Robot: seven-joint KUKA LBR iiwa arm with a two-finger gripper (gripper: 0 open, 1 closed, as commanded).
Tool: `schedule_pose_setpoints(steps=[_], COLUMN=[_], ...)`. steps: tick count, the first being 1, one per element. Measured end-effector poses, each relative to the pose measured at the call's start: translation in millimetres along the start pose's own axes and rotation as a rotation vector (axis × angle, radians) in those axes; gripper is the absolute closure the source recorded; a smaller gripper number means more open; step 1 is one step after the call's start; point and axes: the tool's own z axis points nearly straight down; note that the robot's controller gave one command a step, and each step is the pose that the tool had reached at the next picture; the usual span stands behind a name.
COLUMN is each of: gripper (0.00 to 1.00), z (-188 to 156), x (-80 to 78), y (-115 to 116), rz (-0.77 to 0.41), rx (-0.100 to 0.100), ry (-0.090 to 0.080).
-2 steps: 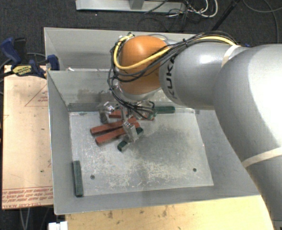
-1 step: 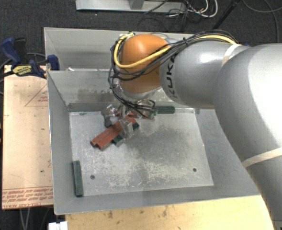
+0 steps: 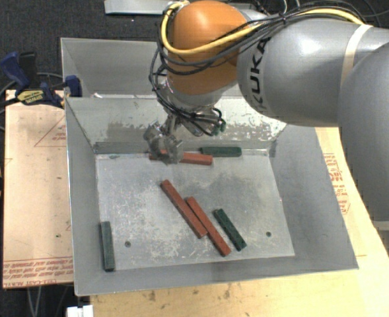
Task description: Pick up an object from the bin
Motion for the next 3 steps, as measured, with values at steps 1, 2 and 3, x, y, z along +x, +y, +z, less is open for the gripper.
schedule_pose_setpoints(steps=[1, 2, 3], gripper=[1.00, 1.00, 1.00], z=[13, -119, -50], x=[41.7, 7.4, 17.4], y=[-2, 51, 60], rz=[0.043, 0.059, 0.179], rx=[-0.005, -0.001, -0.006], ry=[0.015, -0.001, 0.017])
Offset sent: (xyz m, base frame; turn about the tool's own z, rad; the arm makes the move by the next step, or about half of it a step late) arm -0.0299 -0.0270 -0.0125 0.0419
